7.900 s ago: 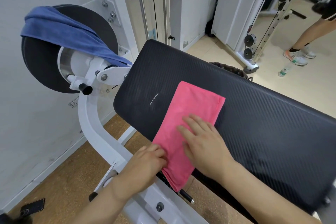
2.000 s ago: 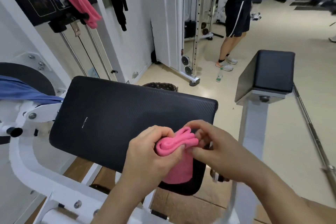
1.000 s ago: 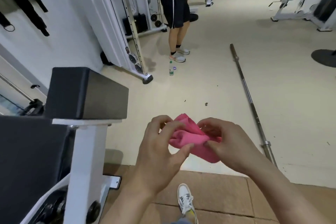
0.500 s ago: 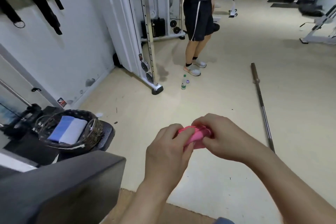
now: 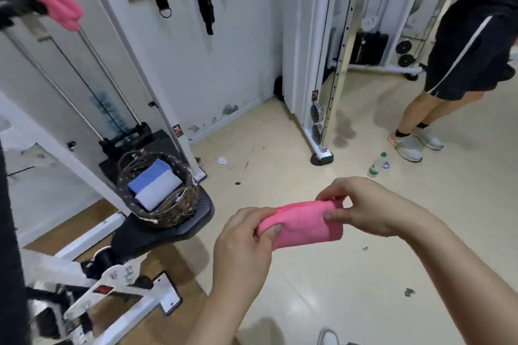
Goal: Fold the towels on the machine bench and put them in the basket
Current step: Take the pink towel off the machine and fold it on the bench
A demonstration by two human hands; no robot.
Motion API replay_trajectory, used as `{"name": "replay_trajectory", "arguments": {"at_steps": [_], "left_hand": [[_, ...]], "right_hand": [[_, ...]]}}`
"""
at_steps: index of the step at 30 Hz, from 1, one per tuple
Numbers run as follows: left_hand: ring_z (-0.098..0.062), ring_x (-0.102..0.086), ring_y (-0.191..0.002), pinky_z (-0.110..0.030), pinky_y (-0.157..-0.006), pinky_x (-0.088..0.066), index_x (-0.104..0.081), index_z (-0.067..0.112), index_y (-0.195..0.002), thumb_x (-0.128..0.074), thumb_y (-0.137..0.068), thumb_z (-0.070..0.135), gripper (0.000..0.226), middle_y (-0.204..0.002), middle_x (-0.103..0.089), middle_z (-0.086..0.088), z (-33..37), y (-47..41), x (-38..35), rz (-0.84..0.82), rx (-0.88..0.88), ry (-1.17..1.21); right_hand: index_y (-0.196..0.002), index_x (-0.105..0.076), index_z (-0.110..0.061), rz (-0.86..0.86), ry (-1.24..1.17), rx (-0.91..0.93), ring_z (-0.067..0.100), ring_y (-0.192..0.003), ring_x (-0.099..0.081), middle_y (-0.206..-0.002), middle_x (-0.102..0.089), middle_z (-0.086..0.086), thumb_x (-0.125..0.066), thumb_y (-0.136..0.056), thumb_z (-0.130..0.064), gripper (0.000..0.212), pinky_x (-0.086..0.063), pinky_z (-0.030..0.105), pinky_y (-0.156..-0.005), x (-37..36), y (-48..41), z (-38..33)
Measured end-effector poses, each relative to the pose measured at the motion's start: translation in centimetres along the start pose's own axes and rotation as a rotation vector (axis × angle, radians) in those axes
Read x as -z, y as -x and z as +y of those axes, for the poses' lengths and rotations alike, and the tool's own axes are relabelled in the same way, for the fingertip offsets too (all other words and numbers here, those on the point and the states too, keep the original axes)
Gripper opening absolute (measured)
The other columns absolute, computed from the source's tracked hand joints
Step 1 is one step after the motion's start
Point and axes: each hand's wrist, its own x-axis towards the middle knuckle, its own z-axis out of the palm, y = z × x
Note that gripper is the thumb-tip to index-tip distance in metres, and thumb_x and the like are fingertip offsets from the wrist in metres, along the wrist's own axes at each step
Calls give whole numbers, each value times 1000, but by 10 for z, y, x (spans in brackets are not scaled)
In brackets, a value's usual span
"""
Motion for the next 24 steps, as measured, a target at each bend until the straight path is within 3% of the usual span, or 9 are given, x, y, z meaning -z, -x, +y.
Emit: {"name": "replay_trajectory", "arguments": {"at_steps": [3, 7, 12, 15, 18, 21, 24], "left_hand": [[6, -50, -94, -3, -79, -32, -72, 36, -96, -78, -75, 23, 26, -90, -62, 27, 1, -34, -4, 31, 131, -45], [4, -54, -88, -12, -75, -40, -68, 39, -93, -81, -72, 21, 30, -89, -65, 25, -10, -69, 11, 96, 307, -52], [-5, -56, -105, -16, -89, -39, -66, 34, -118, -76, -76, 13, 47, -113, -64, 18, -44, -119, 42, 179, 394, -183], [-7, -54, -106, -12, -82, -31, -67, 31, -119, -69, -79, 9, 46, -116, -63, 14, -81, -153, 66, 230, 451, -259], [-6, -53, -98, -18, -81, -35, -71, 28, -111, -67, -80, 7, 38, -109, -64, 12, -129, -186, 92, 283, 510, -271], [-10, -56, -101, -19, -84, -36, -70, 27, -112, -69, -80, 12, 35, -110, -63, 11, -184, -212, 115, 274, 598, -322], [-11, -58, -101, -19, -83, -40, -71, 27, -111, -68, -80, 17, 33, -110, -65, 11, -237, -226, 128, 216, 666, -373]], "right_hand": [[-104, -70, -34, 43, -22, 84, 9, -87, -55, -99, -62, -15, -71, -81, -22, 26, -47, 28, -83, 8, -49, 10], [-96, -68, -37, 40, -114, 196, 4, -76, -58, -95, -64, -17, -72, -77, -15, 29, -49, 26, -76, 11, -109, 0], [-91, -68, -32, 69, -127, 355, 11, -75, -59, -90, -64, -12, -67, -75, -11, 27, -49, 30, -74, -3, -190, -42], [-91, -67, -29, 72, -123, 425, 14, -76, -56, -89, -63, -7, -65, -74, -11, 26, -47, 31, -74, -22, -244, -77], [-88, -65, -27, 55, -132, 459, 15, -76, -57, -86, -62, -5, -64, -74, -10, 22, -48, 32, -72, -46, -304, -114], [-85, -62, -23, -10, -108, 470, 17, -73, -56, -84, -61, -3, -63, -73, -6, 21, -46, 31, -68, -73, -362, -150], [-94, -64, -19, -97, 27, 520, 21, -83, -58, -94, -63, -1, -58, -79, -5, 22, -40, 27, -69, -106, -414, -178]]}}
